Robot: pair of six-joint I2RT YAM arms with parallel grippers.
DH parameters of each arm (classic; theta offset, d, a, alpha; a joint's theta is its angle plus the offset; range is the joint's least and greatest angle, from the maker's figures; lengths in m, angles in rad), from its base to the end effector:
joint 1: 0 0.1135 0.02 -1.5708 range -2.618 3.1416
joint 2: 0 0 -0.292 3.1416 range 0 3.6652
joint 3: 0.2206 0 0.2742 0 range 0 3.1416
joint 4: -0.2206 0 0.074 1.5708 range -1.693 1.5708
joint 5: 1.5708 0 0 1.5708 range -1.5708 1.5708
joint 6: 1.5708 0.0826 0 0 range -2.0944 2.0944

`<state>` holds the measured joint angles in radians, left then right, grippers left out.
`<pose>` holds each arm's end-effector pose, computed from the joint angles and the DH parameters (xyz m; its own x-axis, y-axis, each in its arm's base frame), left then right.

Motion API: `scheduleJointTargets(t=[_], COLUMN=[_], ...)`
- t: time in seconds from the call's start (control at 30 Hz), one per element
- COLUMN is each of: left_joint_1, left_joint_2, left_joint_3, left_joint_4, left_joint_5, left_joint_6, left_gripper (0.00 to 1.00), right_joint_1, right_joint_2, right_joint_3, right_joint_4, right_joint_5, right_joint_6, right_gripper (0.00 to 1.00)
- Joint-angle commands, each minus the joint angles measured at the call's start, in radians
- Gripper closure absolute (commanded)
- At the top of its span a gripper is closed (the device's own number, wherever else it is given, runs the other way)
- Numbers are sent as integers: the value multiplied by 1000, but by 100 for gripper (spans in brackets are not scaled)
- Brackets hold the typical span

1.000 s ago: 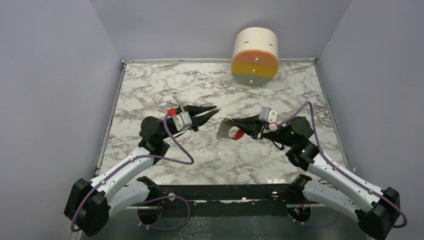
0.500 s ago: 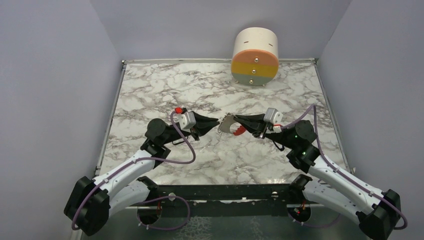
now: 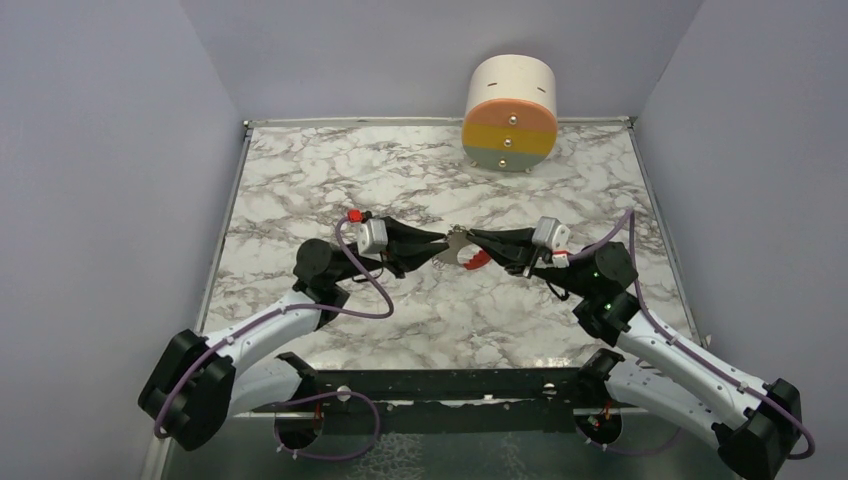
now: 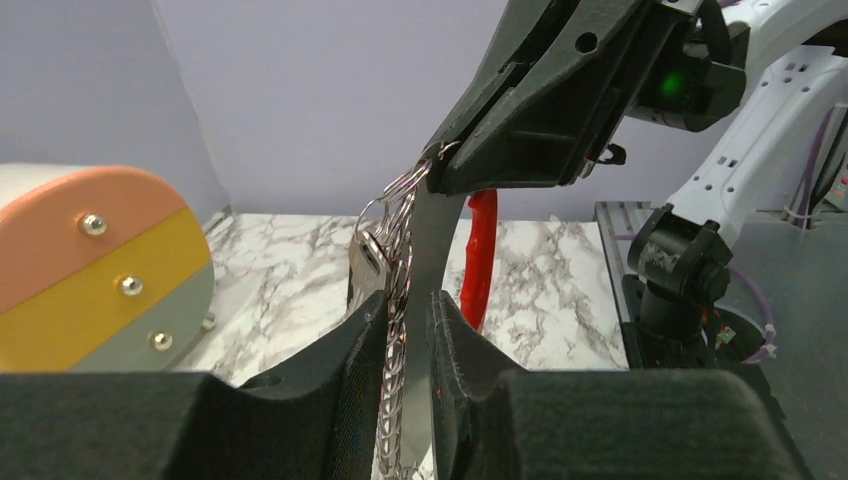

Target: Remove the keys from the keyring

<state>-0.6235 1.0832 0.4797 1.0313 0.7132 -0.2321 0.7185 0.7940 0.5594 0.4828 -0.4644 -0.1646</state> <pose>0.1809 -0.1967 0.3256 0.1150 -0.2970 -0.9479 0.9775 0.2035 0.0549 0.1509 0.1811 0.3542 0.3324 0.0961 -0.9382 -0.8727 0.4085 -0.2674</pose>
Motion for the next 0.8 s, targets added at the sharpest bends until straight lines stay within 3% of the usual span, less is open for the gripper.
scheduleJointTargets(t=[0.0, 0.37, 0.6, 0.77], left_joint_1=[-3, -3, -5, -5], left_joint_2=[60, 296, 308, 309], left_joint_3=[20, 47, 103, 127], left_joint_4=[220, 720, 730, 730], left_joint_5=[74, 151, 175, 208], left_joint_6=[-119, -471, -488, -507], left_gripper=[79, 91, 91, 80], right_joint_1=[1, 1, 2, 2], right_joint_2=[-7, -6, -2, 11], right_joint_3=[-8, -10, -15, -15], right_joint_4=[72, 84, 73, 83], right_joint_5=[-34, -56, -57, -69], right_joint_6=[21, 36, 37, 42], right_gripper=[98, 98, 98, 98])
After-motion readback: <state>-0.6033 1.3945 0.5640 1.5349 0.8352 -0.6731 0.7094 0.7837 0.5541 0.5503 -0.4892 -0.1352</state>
